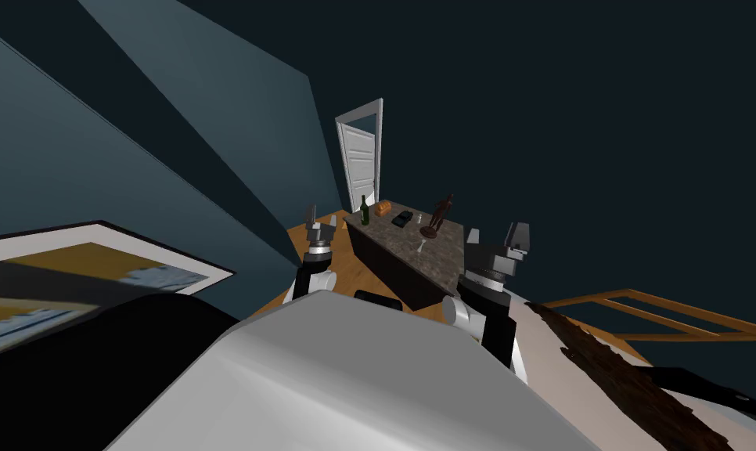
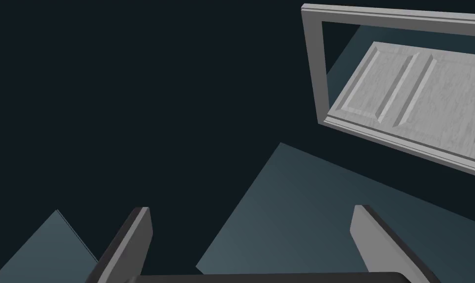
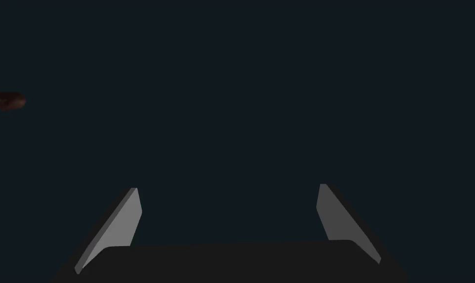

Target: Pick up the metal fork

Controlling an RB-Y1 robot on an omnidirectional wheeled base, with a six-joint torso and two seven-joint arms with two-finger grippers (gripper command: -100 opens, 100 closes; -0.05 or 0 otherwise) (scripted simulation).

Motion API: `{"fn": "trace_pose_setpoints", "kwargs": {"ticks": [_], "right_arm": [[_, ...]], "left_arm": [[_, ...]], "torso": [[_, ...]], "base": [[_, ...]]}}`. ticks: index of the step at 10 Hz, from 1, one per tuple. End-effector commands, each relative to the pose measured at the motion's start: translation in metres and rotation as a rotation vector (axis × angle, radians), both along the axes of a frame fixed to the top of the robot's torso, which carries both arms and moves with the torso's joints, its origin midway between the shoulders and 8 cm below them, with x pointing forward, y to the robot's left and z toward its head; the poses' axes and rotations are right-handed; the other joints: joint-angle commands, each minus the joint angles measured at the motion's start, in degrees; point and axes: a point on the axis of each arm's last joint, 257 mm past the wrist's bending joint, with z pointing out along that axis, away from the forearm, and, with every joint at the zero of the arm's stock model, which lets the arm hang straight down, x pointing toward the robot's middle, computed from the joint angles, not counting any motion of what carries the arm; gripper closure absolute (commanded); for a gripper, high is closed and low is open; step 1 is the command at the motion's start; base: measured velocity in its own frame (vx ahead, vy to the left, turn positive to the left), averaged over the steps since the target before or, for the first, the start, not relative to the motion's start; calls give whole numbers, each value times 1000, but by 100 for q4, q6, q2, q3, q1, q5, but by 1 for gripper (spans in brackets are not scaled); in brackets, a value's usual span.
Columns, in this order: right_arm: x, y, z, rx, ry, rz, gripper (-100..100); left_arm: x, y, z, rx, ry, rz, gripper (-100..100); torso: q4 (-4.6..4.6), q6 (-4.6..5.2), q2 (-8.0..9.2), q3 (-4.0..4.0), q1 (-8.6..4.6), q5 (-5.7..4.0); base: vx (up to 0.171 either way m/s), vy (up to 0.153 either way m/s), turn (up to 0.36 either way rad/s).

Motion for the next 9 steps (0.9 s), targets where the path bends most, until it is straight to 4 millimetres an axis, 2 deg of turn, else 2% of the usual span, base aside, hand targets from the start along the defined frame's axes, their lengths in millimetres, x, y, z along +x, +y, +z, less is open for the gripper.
{"fn": "trace_pose_setpoints", "kwargs": {"ticks": [1, 3, 5, 6, 8, 9], "right_arm": [[0, 2, -6, -47, 27, -5, -100], [1, 2, -21, -134, 85, -27, -100], [-1, -2, -44, -239, 168, -68, -100], [-1, -1, -44, -247, 169, -64, -100], [-5, -7, -70, -371, 260, -104, -100], [-6, -7, -74, -385, 271, -107, -100]], "left_arm": [[0, 0, 0, 0, 0, 0, 0], [0, 0, 0, 0, 0, 0, 0], [0, 0, 0, 0, 0, 0, 0], [0, 0, 0, 0, 0, 0, 0], [0, 0, 0, 0, 0, 0, 0], [0, 0, 0, 0, 0, 0, 0]], "torso": [[0, 0, 0, 0, 0, 0], [1, -1, 3, 2, -4, -1], [1, -1, 6, 3, -8, -2], [1, -2, 6, 3, -9, -2], [1, -1, 4, 3, -6, -1], [1, -2, 5, 3, -8, -1]], "base": [[-3, -1, 64], [-8, -8, 133], [-12, -13, 182], [-6, -13, 61], [-7, -9, 199], [-7, -15, 79]]}}
